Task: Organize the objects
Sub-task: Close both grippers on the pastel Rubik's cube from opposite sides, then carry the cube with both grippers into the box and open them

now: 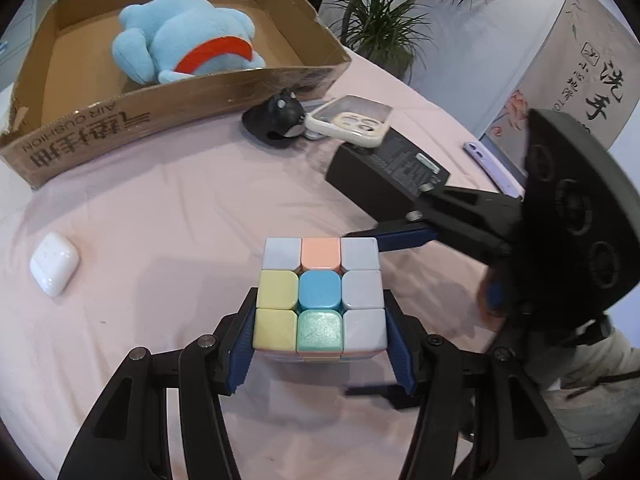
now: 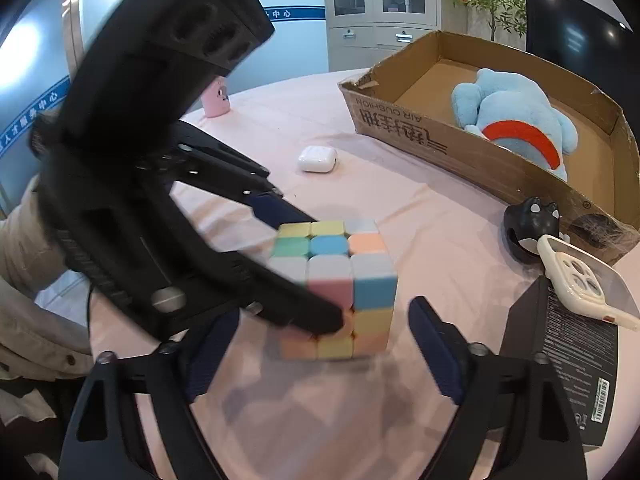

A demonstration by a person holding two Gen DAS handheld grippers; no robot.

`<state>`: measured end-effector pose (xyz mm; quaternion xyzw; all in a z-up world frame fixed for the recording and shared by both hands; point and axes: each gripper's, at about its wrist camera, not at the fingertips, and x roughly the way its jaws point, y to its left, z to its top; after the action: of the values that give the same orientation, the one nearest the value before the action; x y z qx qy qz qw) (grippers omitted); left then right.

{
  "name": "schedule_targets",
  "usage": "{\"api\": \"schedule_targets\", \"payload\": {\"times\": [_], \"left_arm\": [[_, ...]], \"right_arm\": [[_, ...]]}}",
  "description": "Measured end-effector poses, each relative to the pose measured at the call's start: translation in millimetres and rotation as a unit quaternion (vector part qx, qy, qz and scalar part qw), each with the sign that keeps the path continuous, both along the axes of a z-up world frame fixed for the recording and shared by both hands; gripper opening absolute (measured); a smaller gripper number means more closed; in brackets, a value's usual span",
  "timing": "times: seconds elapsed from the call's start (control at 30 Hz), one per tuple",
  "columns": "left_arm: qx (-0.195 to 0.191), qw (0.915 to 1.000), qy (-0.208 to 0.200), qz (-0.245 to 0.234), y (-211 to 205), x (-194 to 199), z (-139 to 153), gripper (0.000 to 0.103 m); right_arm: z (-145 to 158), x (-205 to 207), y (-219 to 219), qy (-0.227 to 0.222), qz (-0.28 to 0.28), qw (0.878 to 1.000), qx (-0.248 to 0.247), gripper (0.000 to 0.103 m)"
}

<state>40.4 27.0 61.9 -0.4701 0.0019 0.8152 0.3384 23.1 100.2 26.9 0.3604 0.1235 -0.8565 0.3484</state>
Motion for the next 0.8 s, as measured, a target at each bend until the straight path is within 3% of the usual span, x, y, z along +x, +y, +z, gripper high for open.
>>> {"api": "schedule_targets", "payload": {"times": [0.07, 0.37, 0.67, 0.8], "left_arm": [[0.002, 1.0000, 0.001, 0.004, -1, 4, -1, 0.054], [-0.038, 0.9981, 0.035, 0.033, -3, 11, -1, 0.055], [-0.025, 0.9980, 0.031, 0.050, -24, -14, 13, 0.055], [-0.024, 0.9975, 0.049, 0.046, -30, -32, 31, 0.055]], "right_arm": [[-5, -3, 0, -0.008, -0.003, 1.000, 0.000, 0.057], [-7, -12, -15, -0.017, 0.009, 0.999, 0.026, 0.056], [12, -37, -23, -0.017, 0.028, 0.999, 0.029, 0.056], [29, -54, -24, -0.002, 0.029, 0.999, 0.039, 0.056]]}}
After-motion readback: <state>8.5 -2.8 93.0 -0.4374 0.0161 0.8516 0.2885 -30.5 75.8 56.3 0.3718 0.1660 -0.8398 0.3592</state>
